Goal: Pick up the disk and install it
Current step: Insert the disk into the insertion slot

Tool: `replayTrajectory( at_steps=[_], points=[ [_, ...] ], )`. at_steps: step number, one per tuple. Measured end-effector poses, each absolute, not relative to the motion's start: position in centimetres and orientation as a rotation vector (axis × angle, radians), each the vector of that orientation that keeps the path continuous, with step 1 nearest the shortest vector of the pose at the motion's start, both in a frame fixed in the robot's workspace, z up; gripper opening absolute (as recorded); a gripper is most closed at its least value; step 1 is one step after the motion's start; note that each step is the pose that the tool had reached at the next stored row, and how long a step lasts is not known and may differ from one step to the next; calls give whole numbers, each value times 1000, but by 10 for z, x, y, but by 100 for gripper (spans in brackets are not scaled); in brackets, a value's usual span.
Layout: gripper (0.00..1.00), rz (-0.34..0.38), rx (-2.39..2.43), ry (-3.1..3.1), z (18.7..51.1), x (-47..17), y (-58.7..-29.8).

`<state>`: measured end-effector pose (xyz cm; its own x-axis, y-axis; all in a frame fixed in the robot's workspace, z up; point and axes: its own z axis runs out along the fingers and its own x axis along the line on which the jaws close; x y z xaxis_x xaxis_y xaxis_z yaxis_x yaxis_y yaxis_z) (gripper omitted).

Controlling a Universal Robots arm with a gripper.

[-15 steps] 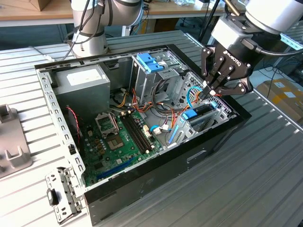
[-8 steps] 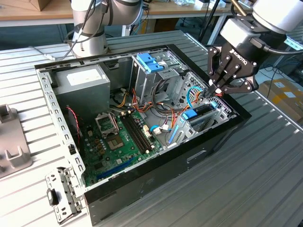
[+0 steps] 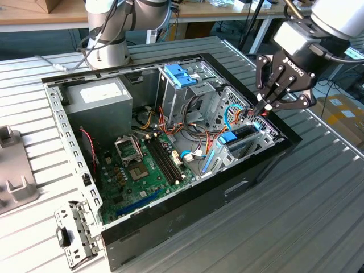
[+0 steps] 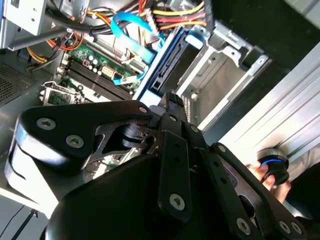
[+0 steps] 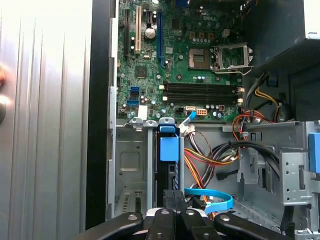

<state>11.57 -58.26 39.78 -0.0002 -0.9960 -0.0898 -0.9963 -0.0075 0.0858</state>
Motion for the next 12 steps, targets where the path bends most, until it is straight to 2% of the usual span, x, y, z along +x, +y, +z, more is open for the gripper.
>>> replayTrajectory(
  at_steps=[12],
  points=[
    [11, 205, -2223, 2216, 398, 146, -583]
  ],
)
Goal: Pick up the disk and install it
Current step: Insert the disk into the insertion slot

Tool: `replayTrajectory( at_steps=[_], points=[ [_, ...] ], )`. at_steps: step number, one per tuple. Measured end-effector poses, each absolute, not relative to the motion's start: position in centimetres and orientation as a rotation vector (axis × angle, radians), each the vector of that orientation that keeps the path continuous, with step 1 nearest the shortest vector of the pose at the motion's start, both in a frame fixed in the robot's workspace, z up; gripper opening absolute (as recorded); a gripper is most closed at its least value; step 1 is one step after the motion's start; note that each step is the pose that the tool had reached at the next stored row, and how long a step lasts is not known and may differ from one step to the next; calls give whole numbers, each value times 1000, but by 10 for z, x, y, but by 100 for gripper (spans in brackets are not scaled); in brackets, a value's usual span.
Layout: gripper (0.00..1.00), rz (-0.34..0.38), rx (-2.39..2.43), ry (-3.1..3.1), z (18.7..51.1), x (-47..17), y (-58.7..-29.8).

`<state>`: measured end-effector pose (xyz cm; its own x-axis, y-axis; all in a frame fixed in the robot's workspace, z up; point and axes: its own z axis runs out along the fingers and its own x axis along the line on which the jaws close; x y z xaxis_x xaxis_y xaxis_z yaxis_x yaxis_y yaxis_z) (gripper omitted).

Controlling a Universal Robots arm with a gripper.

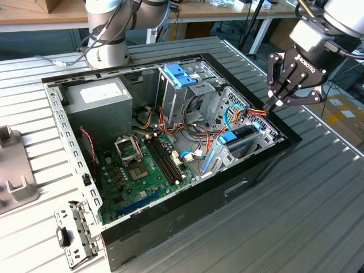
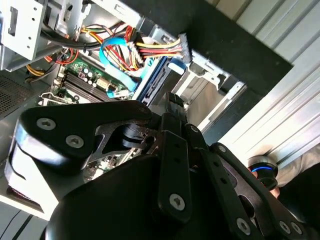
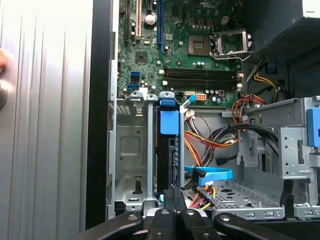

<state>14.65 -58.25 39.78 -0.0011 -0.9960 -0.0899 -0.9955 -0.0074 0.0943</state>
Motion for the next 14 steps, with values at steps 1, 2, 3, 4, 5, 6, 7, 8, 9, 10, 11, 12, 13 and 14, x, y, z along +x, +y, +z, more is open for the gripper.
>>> replayTrajectory(
  at_steps=[1, 2, 3, 4, 5, 6, 7, 8, 9, 10, 11, 12, 13, 14],
  points=[
    [11, -206, 2217, -2210, 398, 150, -583],
    [11, -207, 2217, -2210, 398, 154, -583],
    [11, -208, 2216, -2209, 398, 156, -583],
    [11, -208, 2216, -2209, 398, 158, -583],
    [11, -209, 2215, -2209, 398, 162, -583],
    [11, -210, 2215, -2208, 398, 164, -583],
    [11, -210, 2215, -2208, 398, 166, -583],
    [11, -210, 2215, -2208, 398, 167, -583],
    [11, -211, 2215, -2208, 398, 167, -583],
    [11, -210, 2215, -2208, 398, 167, -583],
    [11, -210, 2215, -2208, 398, 167, -583],
    [11, -210, 2215, -2208, 398, 167, -583],
    [11, -211, 2215, -2208, 398, 167, -583],
    [11, -211, 2215, -2208, 398, 167, -583]
  ],
)
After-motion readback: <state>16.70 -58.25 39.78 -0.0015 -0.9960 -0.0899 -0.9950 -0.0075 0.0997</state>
